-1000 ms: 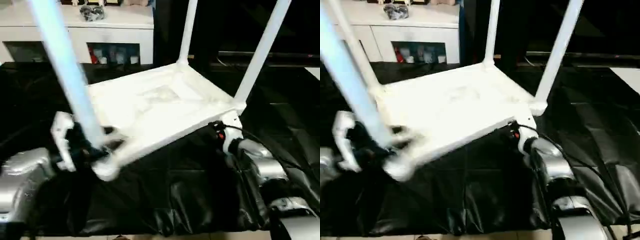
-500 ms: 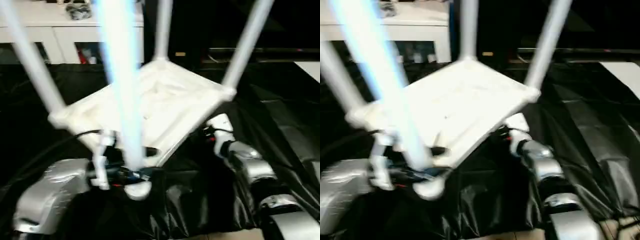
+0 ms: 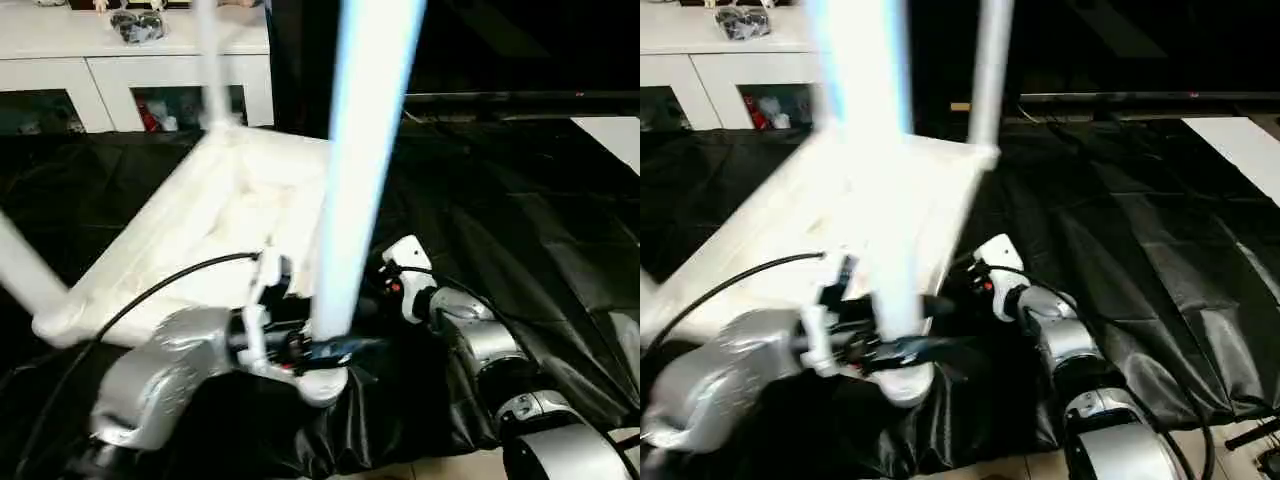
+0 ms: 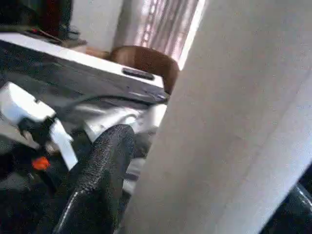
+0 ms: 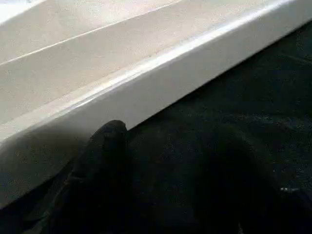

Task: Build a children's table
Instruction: Rotate table base

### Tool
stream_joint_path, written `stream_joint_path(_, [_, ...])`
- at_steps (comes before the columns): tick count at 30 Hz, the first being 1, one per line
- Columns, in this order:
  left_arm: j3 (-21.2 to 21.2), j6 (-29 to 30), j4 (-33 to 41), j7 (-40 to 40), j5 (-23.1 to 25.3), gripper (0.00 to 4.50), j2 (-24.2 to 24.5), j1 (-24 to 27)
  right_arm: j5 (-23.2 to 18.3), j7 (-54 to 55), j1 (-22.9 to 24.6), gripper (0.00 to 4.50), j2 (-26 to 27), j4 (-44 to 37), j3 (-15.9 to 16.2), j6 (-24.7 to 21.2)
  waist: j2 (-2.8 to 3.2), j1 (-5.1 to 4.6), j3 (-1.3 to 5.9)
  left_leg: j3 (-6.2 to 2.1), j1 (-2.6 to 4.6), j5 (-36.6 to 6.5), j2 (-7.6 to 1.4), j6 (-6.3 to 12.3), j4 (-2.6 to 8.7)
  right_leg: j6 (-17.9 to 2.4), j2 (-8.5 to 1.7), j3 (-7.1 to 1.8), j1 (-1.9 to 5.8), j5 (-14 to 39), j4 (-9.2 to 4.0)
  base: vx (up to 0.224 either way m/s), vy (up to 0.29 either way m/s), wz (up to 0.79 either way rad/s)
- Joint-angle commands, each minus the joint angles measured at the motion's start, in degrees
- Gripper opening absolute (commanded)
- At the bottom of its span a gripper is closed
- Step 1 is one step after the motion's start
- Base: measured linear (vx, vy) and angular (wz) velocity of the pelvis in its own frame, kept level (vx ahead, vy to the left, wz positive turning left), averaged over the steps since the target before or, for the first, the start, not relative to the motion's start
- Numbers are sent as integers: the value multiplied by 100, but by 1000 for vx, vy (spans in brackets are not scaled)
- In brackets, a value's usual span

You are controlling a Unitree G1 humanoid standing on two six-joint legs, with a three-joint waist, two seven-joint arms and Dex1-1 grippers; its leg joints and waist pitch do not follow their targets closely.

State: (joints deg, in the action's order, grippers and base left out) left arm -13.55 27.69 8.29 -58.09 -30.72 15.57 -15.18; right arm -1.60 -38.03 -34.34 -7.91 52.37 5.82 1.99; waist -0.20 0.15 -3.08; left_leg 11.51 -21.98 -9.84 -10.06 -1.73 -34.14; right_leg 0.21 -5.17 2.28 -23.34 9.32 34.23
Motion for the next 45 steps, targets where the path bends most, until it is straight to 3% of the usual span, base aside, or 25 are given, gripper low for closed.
stream_joint_path(1, [-216, -245, -171, 224, 268, 315, -179, -190, -7, -238, -48, 318, 162, -158, 207, 90, -16, 42, 357, -137, 118, -1912, -275, -35, 448, -1219, -246, -186, 210, 1855, -411, 0, 0, 0])
stream_joint_path(2, [-223, -326, -252, 298, 359, 315, -233, -238, -1, -249, -49, 318, 158, -160, 209, 91, -15, 48, 362, -138, 121, -1908, -278, -38, 442, -1218, -253, -187, 213, 1842, -406, 0, 0, 0])
stream_joint_path(3, [-241, -714, -688, 749, 831, 315, -429, -486, 36, -241, -80, 318, 119, -124, 181, 125, -5, 35, 354, -149, 100, -1919, -276, -16, 453, -1186, -247, -182, 221, 1879, -421, 0, 0, 0])
stream_joint_path(4, [-243, -788, -778, 843, 923, 315, -463, -535, 45, -234, -88, 318, 109, -111, 170, 136, -12, 57, 364, -129, 155, -1980, -278, -27, 429, -1160, -244, -186, 184, 1910, -442, 0, 0, 0])
stream_joint_path(6, [-287, -935, -1014, 1033, 1180, 315, -458, -673, 20, -256, -117, 318, 65, -80, 110, 140, -26, 26, 353, -166, 79, -2046, -269, -44, 456, -1095, -261, -166, 238, 2092, -434, 0, 0, 0])
stream_joint_path(8, [-307, -1105, -1267, 1281, 1469, 315, -448, -826, 8, -259, -150, 318, -7, -42, 40, 150, -20, 33, 365, -169, 105, -2071, -266, -34, 440, -1026, -265, -162, 208, 2204, -462, 0, 0, 0])
stream_joint_path(13, [-205, -1438, -1797, 1642, 1893, 315, -396, -1079, -42, -211, -207, 318, -221, 30, -102, 190, -10, 51, 358, -176, 116, -2177, -267, -36, 439, -1097, -264, -146, 191, 2242, -468, 0, 0, 0])
stream_joint_path(16, [-152, -1654, -1853, 1445, 1919, 315, -246, -1052, -88, -313, -205, 318, -378, 10, -174, 202, -17, 68, 362, -173, 131, -2216, -268, -35, 431, -1083, -274, -146, 178, 2319, -475, 0, 0, 0])
stream_joint_path(17, [-156, -1628, -1768, 1218, 1832, 315, -131, -1002, -127, -454, -178, 318, -442, -51, -194, 182, -63, 68, 367, -169, 117, -2175, -269, -15, 430, -1104, -275, -143, 188, 2286, -472, 0, 0, 0])
stream_joint_path(18, [-158, -1619, -1747, 1163, 1812, 315, -103, -990, -137, -490, -171, 318, -456, -67, -197, 176, -63, 68, 367, -169, 117, -2175, -269, -15, 430, -1104, -275, -143, 188, 2286, -472, 0, 0, 0])
stream_joint_path(23, [-432, -1466, -1631, 203, 1766, 315, 597, -802, -166, -1127, -14, 318, -736, -335, -69, 189, -36, 82, 367, -169, 102, -2030, -281, 66, 443, -1187, -267, -151, 189, 2067, -420, 0, 0, 0])
stream_joint_path(29, [-523, -1840, -2331, -490, 2048, 299, 1205, -1001, -32, -1876, 181, 318, -1192, -699, 227, 299, -1, 220, 385, -121, 133, -1679, -290, 127, 434, -1353, -246, -153, 201, 1487, -359, 0, 0, 0])
stream_joint_path(35, [-610, -1996, -2824, -634, 2299, 248, 1370, -1249, -23, -2467, 396, 318, -1471, -1135, 381, 133, 4, 333, 395, -108, 142, -1594, -298, 120, 424, -1401, -263, -162, 225, 1273, -325, 0, 0, 0])
stream_joint_path(36, [-626, -1963, -2877, -689, 2301, 248, 1381, -1289, -22, -2576, 465, 318, -1518, -1263, 422, 90, 65, 350, 391, -117, 138, -1598, -296, 109, 431, -1403, -263, -161, 232, 1277, -322, 0, 0, 0])
stream_joint_path(37, [-632, -1956, -2929, -742, 2308, 239, 1385, -1321, -26, -2652, 513, 318, -1553, -1356, 455, 60, 32, 352, 396, -112, 141, -1634, -305, 92, 430, -1407, -266, -162, 228, 1269, -329, 0, 0, 0])
stream_joint_path(39, [-663, -1931, -3071, -915, 2297, 226, 1393, -1413, -17, -2806, 629, 318, -1635, -1553, 550, 37, 39, 351, 390, -115, 141, -1708, -301, 67, 438, -1427, -260, -158, 231, 1291, -334, 0, 0, 0])
stream_joint_path(42, [-721, -1906, -3247, -1214, 2279, 205, 1411, -1513, -68, -2933, 777, 318, -1732, -1805, 628, -84, 81, 356, 379, -128, 153, -1926, -299, 0, 453, -1409, -268, -158, 224, 1527, -369, 0, 0, 0])
stream_joint_path(43, [-735, -1880, -3282, -1324, 2264, 205, 1409, -1527, -89, -2949, 832, 318, -1758, -1896, 627, -143, 121, 359, 375, -137, 157, -1988, -302, -27, 458, -1415, -276, -160, 219, 1584, -370, 0, 0, 0])
stream_joint_path(45, [-758, -1865, -3309, -1427, 2265, 184, 1405, -1535, -103, -2952, 890, 318, -1786, -1995, 607, -201, 85, 348, 368, -138, 150, -2041, -300, -41, 465, -1395, -271, -158, 224, 1670, -386, 0, 0, 0])
